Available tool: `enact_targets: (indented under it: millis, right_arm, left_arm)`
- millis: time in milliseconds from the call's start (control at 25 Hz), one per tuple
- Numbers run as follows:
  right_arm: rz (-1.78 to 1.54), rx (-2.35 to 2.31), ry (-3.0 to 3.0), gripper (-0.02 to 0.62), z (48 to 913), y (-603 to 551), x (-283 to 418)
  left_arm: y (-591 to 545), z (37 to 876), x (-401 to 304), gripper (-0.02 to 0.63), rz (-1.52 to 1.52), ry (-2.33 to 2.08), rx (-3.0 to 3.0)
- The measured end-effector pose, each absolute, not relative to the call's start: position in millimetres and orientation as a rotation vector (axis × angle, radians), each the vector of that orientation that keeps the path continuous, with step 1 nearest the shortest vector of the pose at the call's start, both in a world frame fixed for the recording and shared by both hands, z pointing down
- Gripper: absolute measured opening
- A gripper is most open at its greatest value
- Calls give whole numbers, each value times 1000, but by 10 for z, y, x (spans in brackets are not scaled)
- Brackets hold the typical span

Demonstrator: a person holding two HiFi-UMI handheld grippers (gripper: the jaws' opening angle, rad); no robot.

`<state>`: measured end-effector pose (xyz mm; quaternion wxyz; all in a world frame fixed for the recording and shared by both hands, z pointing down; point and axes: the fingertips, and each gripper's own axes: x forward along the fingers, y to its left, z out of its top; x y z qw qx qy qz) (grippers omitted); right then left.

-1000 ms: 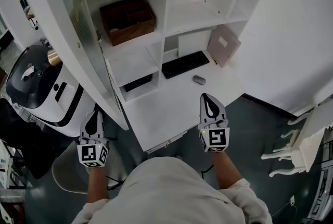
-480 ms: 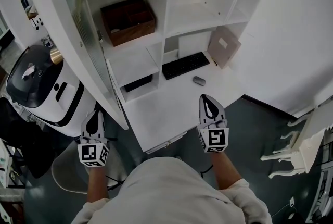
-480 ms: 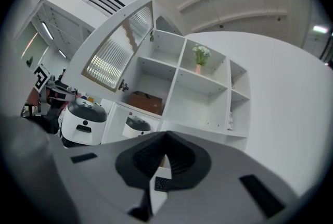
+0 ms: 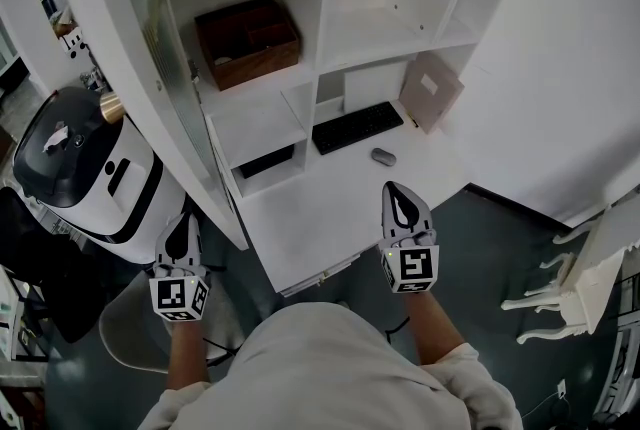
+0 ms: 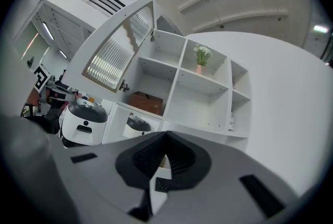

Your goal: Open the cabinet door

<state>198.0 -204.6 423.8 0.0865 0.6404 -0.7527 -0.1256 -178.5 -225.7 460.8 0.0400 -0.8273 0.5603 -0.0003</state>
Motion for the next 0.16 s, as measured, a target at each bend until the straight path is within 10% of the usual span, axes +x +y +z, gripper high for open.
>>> enact_targets:
  millis: [160]
  right_arm:
    - [-371, 1904, -2249, 3, 4254, -2034, 1963]
  left_arm:
    - [-2248, 4601, -1780, -2, -1, 1714, -2533]
